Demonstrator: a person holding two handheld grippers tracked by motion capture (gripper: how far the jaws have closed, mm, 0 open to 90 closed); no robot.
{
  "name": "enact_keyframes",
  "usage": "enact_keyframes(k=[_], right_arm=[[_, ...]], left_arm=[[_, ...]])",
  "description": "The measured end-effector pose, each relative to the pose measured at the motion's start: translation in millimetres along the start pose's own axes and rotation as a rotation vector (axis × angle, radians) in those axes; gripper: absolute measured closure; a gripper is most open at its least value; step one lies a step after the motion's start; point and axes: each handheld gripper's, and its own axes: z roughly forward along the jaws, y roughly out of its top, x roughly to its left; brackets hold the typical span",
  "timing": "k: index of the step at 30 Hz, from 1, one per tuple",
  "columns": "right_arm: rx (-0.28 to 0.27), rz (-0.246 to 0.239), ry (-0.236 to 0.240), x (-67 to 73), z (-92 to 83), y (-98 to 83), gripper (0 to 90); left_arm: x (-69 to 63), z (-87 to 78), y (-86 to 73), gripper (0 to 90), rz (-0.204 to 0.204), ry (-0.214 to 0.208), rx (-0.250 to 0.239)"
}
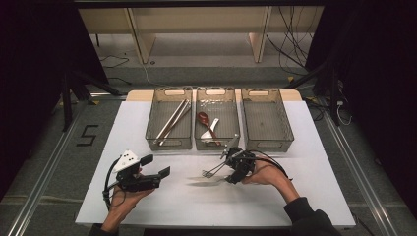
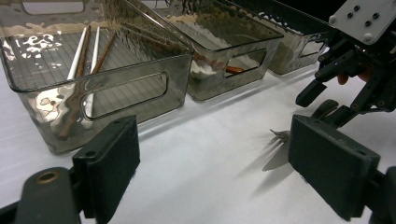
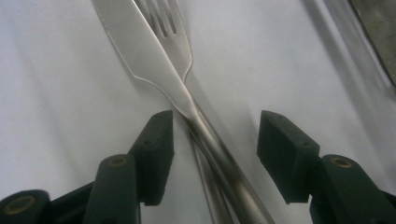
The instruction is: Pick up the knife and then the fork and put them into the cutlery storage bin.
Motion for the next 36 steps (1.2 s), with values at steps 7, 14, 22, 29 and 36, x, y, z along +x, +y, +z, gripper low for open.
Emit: enact_keyframes(k=[7,14,22,29,36], right_arm=[[0.018,-0.04,0.001,2.7,5.1,1.5,53.0],[0.023,-0.057,-0.01,6.5,6.9,2.1,62.8],[0.029,-0.088,-0.046,12.8,5.3,1.7,67.7],[0.043,-0.121,-0.074,18.5,4.9,2.2,70.6],[0.081,-0.168,-0.08,23.4,4.0,3.7,75.3]], left_arm=[[-0.2,-0.2,-0.1,16.5,0.0,-0.002,0.0],[-0.5,-0.1,-0.1,16.5,0.002,-0.001,0.0],[-0.5,0.1,-0.2,16.5,0.002,-0.001,0.001],[-0.8,-0.1,-0.1,16.5,0.002,-0.002,0.001],[-0.7,-0.1,-0.1,16.5,0.003,-0.001,0.001]])
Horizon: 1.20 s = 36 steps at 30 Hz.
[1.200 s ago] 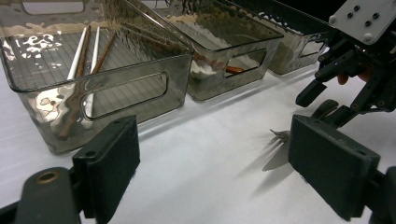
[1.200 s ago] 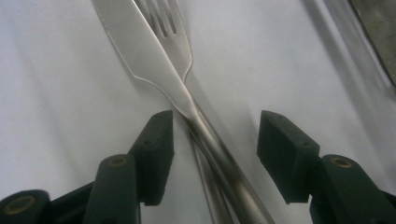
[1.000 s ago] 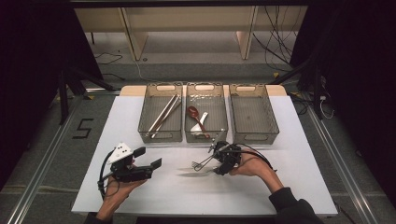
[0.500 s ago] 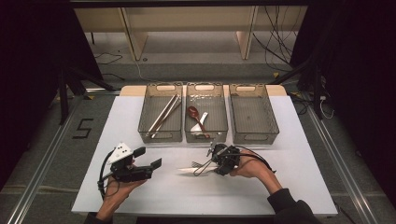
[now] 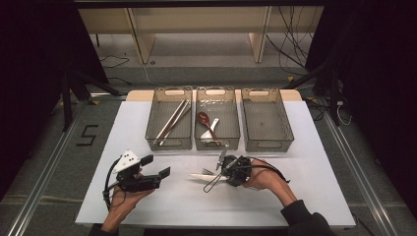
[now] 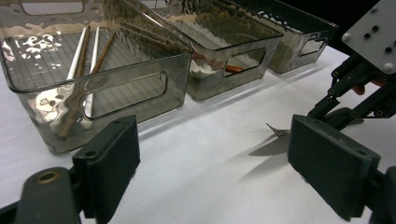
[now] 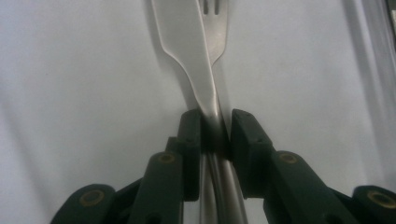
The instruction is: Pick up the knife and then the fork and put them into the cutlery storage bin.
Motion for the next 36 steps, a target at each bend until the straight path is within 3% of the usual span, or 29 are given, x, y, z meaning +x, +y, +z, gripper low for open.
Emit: enact_keyframes(k=[11,25,36], right_arm=[[0.011,-0.026,0.025,5.7,-1.9,2.1,79.7],[0.02,0.01,0.043,3.1,-3.9,3.0,80.4],[-0.02,0.052,0.056,-1.7,-14.9,3.0,80.8]], left_arm=[[0.0,0.0,0.1,16.5,0.0,0.001,0.0],[0.0,0.3,0.0,16.5,0.0,0.002,0.002],[0.2,0.0,0.1,16.5,0.0,0.005,0.002]])
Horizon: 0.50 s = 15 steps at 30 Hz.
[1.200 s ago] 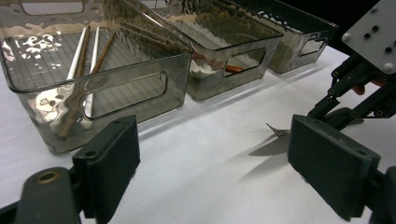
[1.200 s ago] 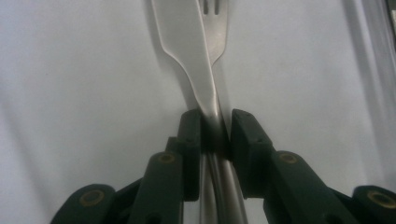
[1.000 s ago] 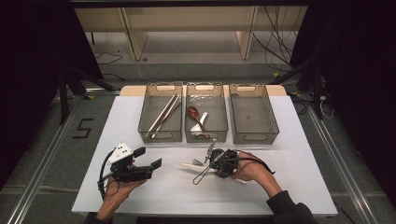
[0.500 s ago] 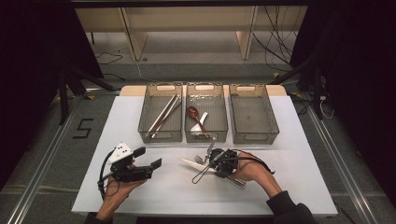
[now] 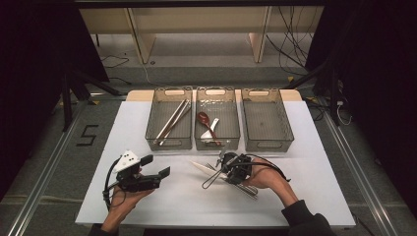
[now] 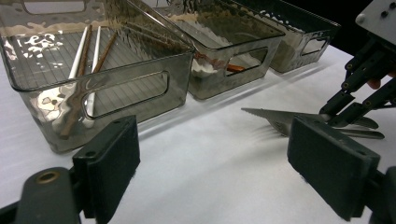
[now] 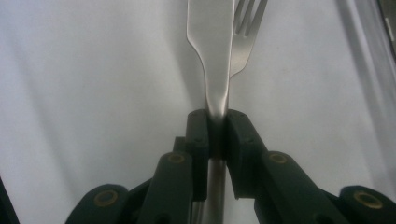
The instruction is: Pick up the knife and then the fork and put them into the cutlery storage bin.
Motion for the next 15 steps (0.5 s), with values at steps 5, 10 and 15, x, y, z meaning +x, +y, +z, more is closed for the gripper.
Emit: enact_keyframes(k=[5,10,15], right_arm=[[-0.022,0.034,-0.012,-2.5,-3.9,-1.9,80.8],[-0.085,0.076,-0.02,-6.1,-13.6,-6.4,80.8],[-0.161,0.128,-0.035,-9.0,-26.2,-12.7,80.8]], left_arm=[[0.2,0.1,-0.1,16.5,-0.001,0.003,0.0],[0.4,-0.5,-0.2,16.5,-0.004,0.002,-0.005],[0.6,-0.5,-0.1,16.5,-0.004,0.002,-0.005]])
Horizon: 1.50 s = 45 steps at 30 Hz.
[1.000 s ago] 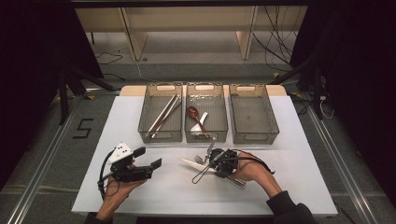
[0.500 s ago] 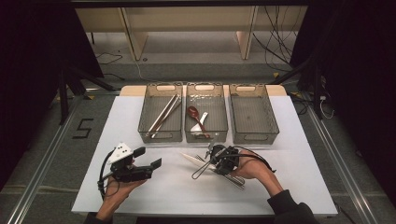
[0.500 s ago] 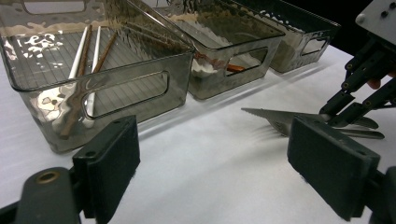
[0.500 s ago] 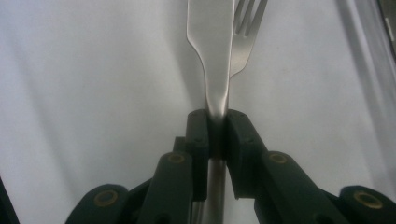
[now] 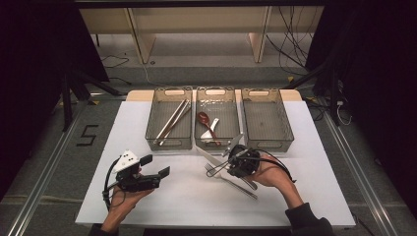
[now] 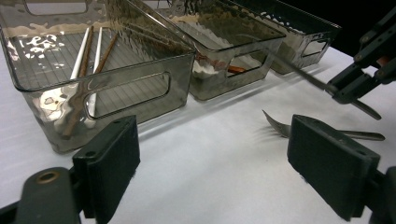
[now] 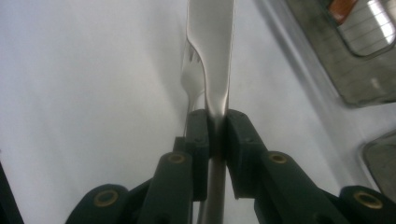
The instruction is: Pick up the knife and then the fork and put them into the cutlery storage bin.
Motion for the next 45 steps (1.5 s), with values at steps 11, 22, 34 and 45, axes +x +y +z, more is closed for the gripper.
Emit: enact_keyframes(k=[11,22,34,45], right_arm=[[-0.07,0.072,-0.02,-11.4,-16.1,-7.3,80.8],[-0.146,0.138,-0.052,-26.5,-33.2,-18.3,80.8],[-0.2,0.197,-0.082,-38.2,-46.0,-26.3,80.7],[-0.23,0.244,-0.11,-49.6,-56.4,-31.8,80.8]], left_arm=[[-0.1,-0.8,-0.2,16.5,0.003,-0.003,-0.006],[0.0,-1.2,0.0,16.5,0.003,-0.004,-0.009],[0.4,-1.7,-0.4,16.5,0.002,-0.002,-0.015],[0.6,-2.9,-0.7,16.5,-0.005,0.004,-0.021]])
